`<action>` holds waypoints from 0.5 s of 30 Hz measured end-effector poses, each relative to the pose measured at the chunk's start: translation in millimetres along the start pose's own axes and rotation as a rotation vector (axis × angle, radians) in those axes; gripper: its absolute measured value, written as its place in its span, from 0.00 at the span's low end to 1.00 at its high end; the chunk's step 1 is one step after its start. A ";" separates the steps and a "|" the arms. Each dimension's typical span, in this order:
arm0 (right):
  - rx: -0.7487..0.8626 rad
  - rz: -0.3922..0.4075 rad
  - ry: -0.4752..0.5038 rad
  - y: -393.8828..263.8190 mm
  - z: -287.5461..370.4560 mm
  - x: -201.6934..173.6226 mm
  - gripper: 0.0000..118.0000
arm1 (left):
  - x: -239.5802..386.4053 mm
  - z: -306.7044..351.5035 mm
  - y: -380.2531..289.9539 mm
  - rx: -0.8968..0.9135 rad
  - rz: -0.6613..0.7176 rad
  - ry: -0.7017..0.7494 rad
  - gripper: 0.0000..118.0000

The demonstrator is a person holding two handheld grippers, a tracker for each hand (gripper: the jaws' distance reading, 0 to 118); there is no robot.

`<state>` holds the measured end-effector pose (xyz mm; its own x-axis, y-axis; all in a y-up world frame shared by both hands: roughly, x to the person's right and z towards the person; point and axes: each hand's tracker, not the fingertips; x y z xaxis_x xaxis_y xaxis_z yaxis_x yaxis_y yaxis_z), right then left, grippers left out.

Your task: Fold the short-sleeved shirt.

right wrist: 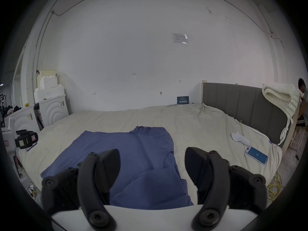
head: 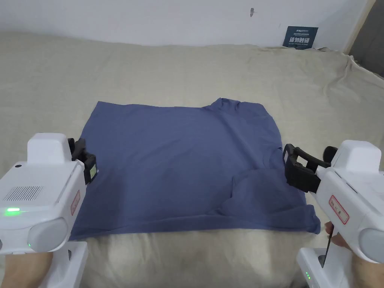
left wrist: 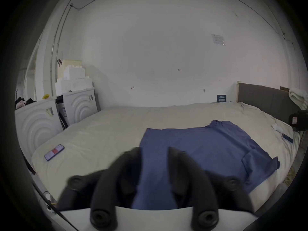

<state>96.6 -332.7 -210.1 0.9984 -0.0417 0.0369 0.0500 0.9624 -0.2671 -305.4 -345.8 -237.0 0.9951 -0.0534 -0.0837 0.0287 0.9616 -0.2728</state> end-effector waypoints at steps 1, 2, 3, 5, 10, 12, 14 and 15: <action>-0.001 -0.007 0.005 -0.6 1.0 -1.4 0.44 | 1.2 0.1 -1.8 -0.004 0.002 0.007 0.00; -0.004 -0.015 0.011 -1.2 1.5 -2.5 0.23 | 0.4 -0.3 -3.5 -0.003 0.003 0.004 0.00; -0.008 -0.018 0.014 -1.9 1.0 -4.0 0.09 | -0.2 -0.5 -4.2 -0.010 0.004 -0.003 0.00; -0.009 -0.028 0.008 -4.3 0.6 -8.0 0.01 | -0.8 -0.6 -5.4 -0.030 0.013 -0.034 0.00; -0.029 -0.032 0.028 -8.1 -0.3 -13.1 0.00 | 0.9 0.5 -9.2 -0.040 0.018 -0.029 0.00; -0.031 -0.030 0.030 -9.3 -0.5 -13.2 0.00 | 0.8 0.4 -10.2 -0.043 0.026 -0.029 0.00; -0.032 -0.035 0.031 -9.5 -0.4 -14.0 0.00 | 2.0 1.2 -11.0 -0.038 0.025 -0.023 0.00; -0.030 -0.033 0.030 -9.5 -0.2 -14.1 0.00 | 2.0 1.2 -11.1 -0.036 0.024 -0.022 0.00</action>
<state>82.0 -341.3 -208.3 0.9965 -0.0816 0.0175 0.0831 0.9518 -0.2953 -303.5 -356.2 -233.0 0.9973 -0.0246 -0.0699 0.0021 0.9523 -0.3053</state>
